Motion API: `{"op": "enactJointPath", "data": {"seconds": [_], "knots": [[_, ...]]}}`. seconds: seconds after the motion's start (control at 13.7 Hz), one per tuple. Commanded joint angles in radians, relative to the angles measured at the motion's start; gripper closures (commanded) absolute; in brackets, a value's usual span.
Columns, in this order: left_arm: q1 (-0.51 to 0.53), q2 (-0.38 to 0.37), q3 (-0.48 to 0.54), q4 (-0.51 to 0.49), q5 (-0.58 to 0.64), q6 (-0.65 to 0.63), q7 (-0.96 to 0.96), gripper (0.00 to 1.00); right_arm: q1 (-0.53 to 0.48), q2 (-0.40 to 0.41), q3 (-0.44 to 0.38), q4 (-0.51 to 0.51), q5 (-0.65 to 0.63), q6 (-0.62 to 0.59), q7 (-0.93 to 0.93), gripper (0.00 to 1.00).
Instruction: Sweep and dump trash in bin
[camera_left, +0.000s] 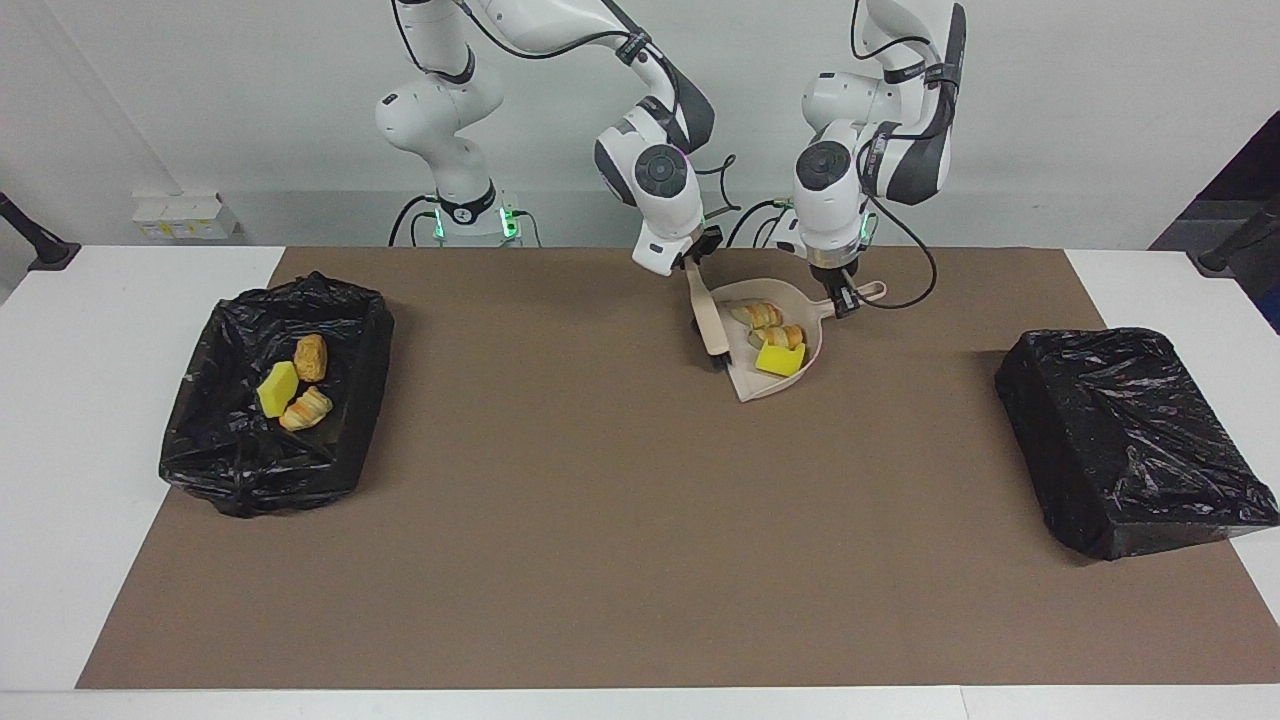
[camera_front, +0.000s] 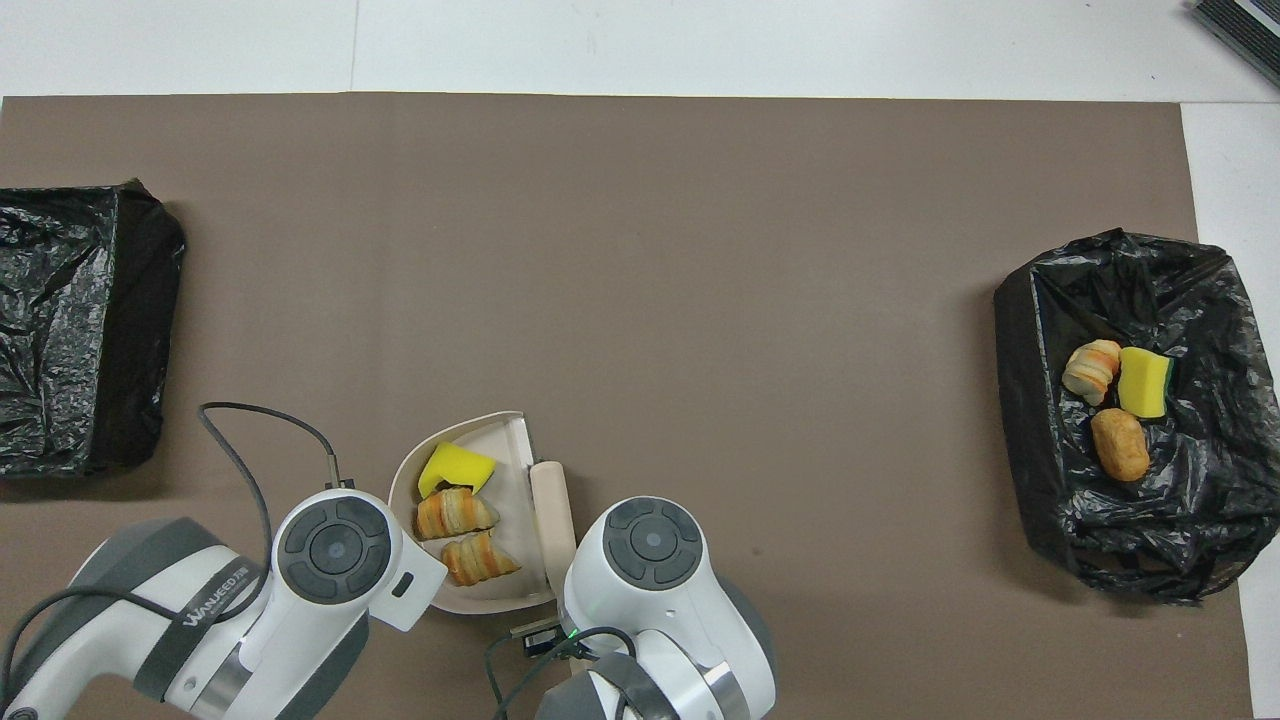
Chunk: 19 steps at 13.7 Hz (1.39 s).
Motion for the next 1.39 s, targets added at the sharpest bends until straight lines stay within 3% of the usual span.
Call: {"op": "enactJointPath", "data": {"seconds": [0.0, 0.29, 0.51, 0.88, 1.17, 1.32], "knots": [[-0.023, -0.013, -0.004, -0.003, 0.016, -0.006, -0.017, 1.0, -0.002, -0.045, 0.002, -0.01, 0.124, 0.022, -0.033, 1.0], [-0.012, -0.009, -0.004, -0.005, 0.012, 0.015, -0.023, 1.0, 0.0, -0.108, 0.003, -0.018, 0.249, 0.075, -0.034, 1.0], [0.0, -0.001, -0.001, -0.003, 0.003, 0.05, 0.004, 1.0, 0.014, -0.157, 0.002, -0.021, 0.253, 0.059, -0.041, 1.0], [0.086, 0.02, -0.001, 0.0, -0.154, 0.141, 0.112, 1.0, 0.046, -0.148, 0.003, -0.038, 0.24, 0.157, -0.007, 1.0], [0.15, 0.016, 0.006, 0.011, -0.31, 0.145, 0.246, 1.0, 0.073, -0.056, 0.003, -0.047, 0.241, 0.216, 0.019, 1.0], [0.199, 0.014, 0.006, 0.017, -0.355, 0.145, 0.305, 1.0, 0.047, -0.05, 0.0, -0.05, 0.241, 0.2, 0.03, 1.0]]}}
